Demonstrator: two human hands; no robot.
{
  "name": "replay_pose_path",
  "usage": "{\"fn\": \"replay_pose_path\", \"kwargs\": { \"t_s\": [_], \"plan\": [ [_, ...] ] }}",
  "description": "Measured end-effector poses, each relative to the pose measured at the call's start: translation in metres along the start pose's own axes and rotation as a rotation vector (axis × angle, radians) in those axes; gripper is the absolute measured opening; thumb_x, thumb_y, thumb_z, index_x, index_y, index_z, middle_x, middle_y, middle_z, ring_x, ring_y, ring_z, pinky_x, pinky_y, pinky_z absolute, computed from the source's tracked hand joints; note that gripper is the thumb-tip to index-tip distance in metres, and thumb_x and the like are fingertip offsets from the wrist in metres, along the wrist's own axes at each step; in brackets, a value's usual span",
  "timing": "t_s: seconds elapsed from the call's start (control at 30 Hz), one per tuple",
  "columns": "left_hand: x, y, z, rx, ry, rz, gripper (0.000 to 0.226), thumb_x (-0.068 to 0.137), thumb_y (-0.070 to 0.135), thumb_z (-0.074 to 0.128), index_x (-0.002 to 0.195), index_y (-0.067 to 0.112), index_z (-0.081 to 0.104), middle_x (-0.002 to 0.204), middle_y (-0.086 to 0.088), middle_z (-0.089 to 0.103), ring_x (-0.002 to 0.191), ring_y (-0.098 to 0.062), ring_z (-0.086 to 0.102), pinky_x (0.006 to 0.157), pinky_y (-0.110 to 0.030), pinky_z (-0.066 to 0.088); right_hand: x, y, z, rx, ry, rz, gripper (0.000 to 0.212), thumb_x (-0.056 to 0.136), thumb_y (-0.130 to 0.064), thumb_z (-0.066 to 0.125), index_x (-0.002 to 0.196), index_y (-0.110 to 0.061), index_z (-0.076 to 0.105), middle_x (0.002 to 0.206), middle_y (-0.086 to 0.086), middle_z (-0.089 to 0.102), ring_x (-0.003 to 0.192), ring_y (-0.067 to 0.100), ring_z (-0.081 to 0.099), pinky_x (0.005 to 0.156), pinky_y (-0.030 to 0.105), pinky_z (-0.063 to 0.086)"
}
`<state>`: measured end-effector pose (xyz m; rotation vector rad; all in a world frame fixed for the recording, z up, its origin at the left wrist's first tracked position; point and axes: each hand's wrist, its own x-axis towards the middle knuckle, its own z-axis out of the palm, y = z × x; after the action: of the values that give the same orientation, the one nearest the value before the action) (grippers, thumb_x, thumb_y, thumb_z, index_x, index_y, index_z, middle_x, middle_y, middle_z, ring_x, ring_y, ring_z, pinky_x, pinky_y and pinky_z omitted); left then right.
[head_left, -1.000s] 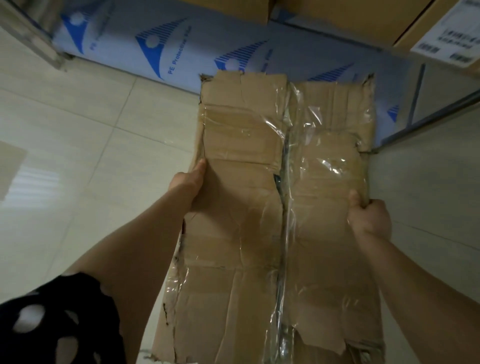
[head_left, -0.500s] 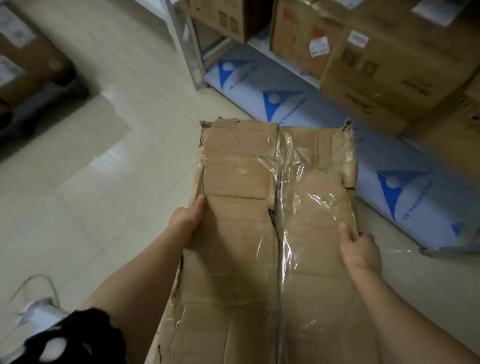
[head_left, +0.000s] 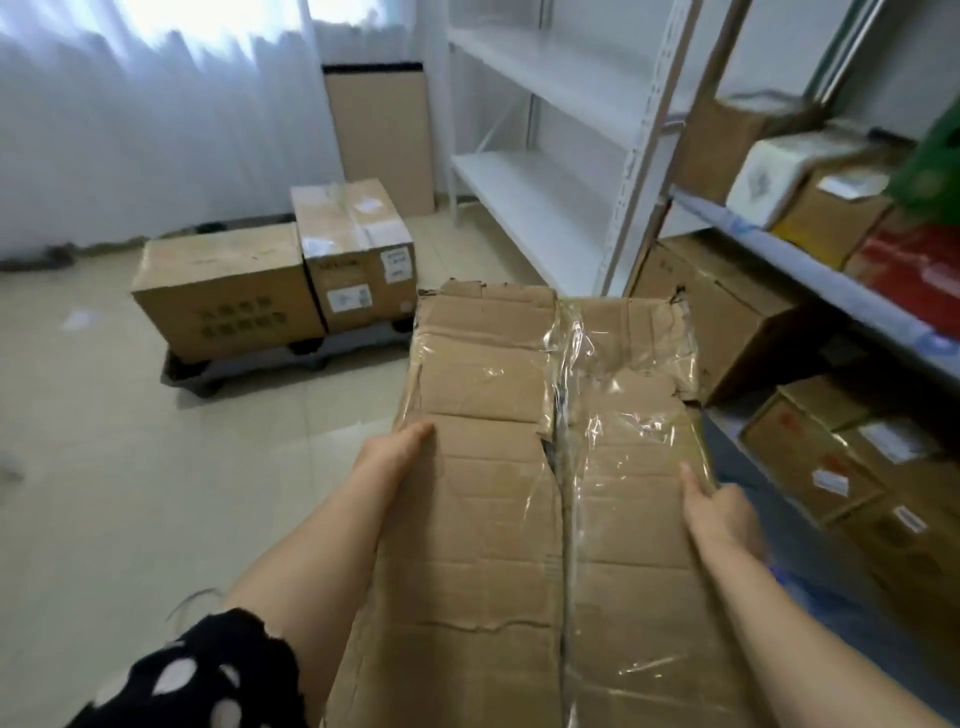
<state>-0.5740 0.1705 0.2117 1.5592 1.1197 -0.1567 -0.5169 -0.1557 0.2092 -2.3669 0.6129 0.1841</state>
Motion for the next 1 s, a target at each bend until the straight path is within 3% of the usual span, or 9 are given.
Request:
{"fn": "replay_pose_path", "kwargs": {
  "t_s": [0.1, 0.23, 0.3, 0.4, 0.53, 0.63, 0.73, 0.87, 1.0],
  "plan": [
    [0.012, 0.033, -0.05, -0.053, 0.016, -0.023, 0.083, 0.064, 0.059, 0.075, 0.125, 0.006, 0.055, 0.114, -0.014, 0.063, 0.094, -0.031, 0.062, 0.093, -0.039, 0.05, -0.001, -0.072, 0.009, -0.043, 0.009, -0.089, 0.062, 0.096, -0.051, 0.042, 0.118, 0.006, 0.054, 0.12, 0.029, 0.057, 0.11, 0.042, 0.055, 0.072, 0.036, 0.033],
    [0.038, 0.078, -0.107, -0.131, 0.105, 0.012, 0.082, 0.069, 0.051, 0.076, 0.132, 0.004, 0.049, 0.123, -0.018, 0.059, 0.105, -0.036, 0.061, 0.096, -0.044, 0.049, 0.006, -0.166, 0.039, -0.075, -0.001, -0.214, 0.064, 0.095, -0.053, 0.041, 0.111, 0.007, 0.058, 0.115, 0.029, 0.06, 0.105, 0.04, 0.059, 0.069, 0.036, 0.039],
    [0.058, 0.099, -0.135, -0.171, 0.162, 0.025, 0.073, 0.075, 0.043, 0.075, 0.128, 0.001, 0.049, 0.122, -0.017, 0.058, 0.103, -0.034, 0.06, 0.096, -0.039, 0.047, 0.011, -0.212, 0.062, -0.09, -0.021, -0.272, 0.067, 0.094, -0.056, 0.04, 0.11, 0.006, 0.059, 0.115, 0.028, 0.06, 0.105, 0.041, 0.059, 0.074, 0.039, 0.044],
    [0.09, 0.128, -0.176, -0.211, 0.217, 0.041, 0.042, 0.083, 0.03, 0.072, 0.112, 0.007, 0.052, 0.103, -0.012, 0.061, 0.083, -0.025, 0.058, 0.084, -0.033, 0.047, 0.019, -0.283, 0.104, -0.112, -0.081, -0.362, 0.065, 0.096, -0.054, 0.039, 0.114, 0.006, 0.058, 0.116, 0.028, 0.06, 0.107, 0.04, 0.057, 0.074, 0.038, 0.04],
    [0.143, 0.155, -0.235, -0.253, 0.341, 0.034, 0.05, 0.082, 0.023, 0.072, 0.122, -0.002, 0.056, 0.124, -0.018, 0.06, 0.113, -0.033, 0.059, 0.088, -0.035, 0.05, 0.024, -0.372, 0.172, -0.105, -0.175, -0.39, 0.065, 0.094, -0.055, 0.041, 0.119, 0.003, 0.058, 0.123, 0.026, 0.058, 0.112, 0.04, 0.056, 0.085, 0.041, 0.044],
    [0.182, 0.163, -0.287, -0.274, 0.411, -0.019, 0.051, 0.08, 0.026, 0.073, 0.122, 0.001, 0.058, 0.118, -0.017, 0.062, 0.108, -0.032, 0.061, 0.083, -0.033, 0.049, 0.016, -0.44, 0.225, -0.147, -0.251, -0.452, 0.065, 0.094, -0.055, 0.041, 0.12, 0.003, 0.057, 0.125, 0.025, 0.058, 0.113, 0.04, 0.055, 0.087, 0.041, 0.044],
    [0.215, 0.167, -0.345, -0.269, 0.5, -0.117, 0.043, 0.077, 0.035, 0.073, 0.106, 0.004, 0.065, 0.084, -0.011, 0.063, 0.077, -0.026, 0.062, 0.071, -0.028, 0.048, -0.001, -0.509, 0.28, -0.164, -0.318, -0.519, 0.064, 0.094, -0.054, 0.041, 0.12, 0.002, 0.057, 0.125, 0.025, 0.057, 0.114, 0.04, 0.055, 0.087, 0.041, 0.044],
    [0.278, 0.176, -0.43, -0.207, 0.564, -0.153, 0.05, 0.079, 0.044, 0.066, 0.111, 0.006, 0.063, 0.103, -0.014, 0.063, 0.088, -0.027, 0.061, 0.074, -0.027, 0.045, -0.029, -0.6, 0.361, -0.179, -0.37, -0.563, 0.062, 0.093, -0.056, 0.042, 0.117, -0.001, 0.059, 0.122, 0.023, 0.059, 0.112, 0.039, 0.056, 0.084, 0.04, 0.044],
    [0.344, 0.188, -0.521, -0.252, 0.596, -0.182, 0.043, 0.079, 0.042, 0.062, 0.103, 0.007, 0.065, 0.099, -0.014, 0.063, 0.09, -0.028, 0.063, 0.071, -0.026, 0.043, -0.065, -0.689, 0.439, -0.196, -0.402, -0.611, 0.062, 0.095, -0.055, 0.04, 0.118, -0.001, 0.059, 0.121, 0.021, 0.06, 0.112, 0.037, 0.056, 0.079, 0.037, 0.04]
  ]
}}
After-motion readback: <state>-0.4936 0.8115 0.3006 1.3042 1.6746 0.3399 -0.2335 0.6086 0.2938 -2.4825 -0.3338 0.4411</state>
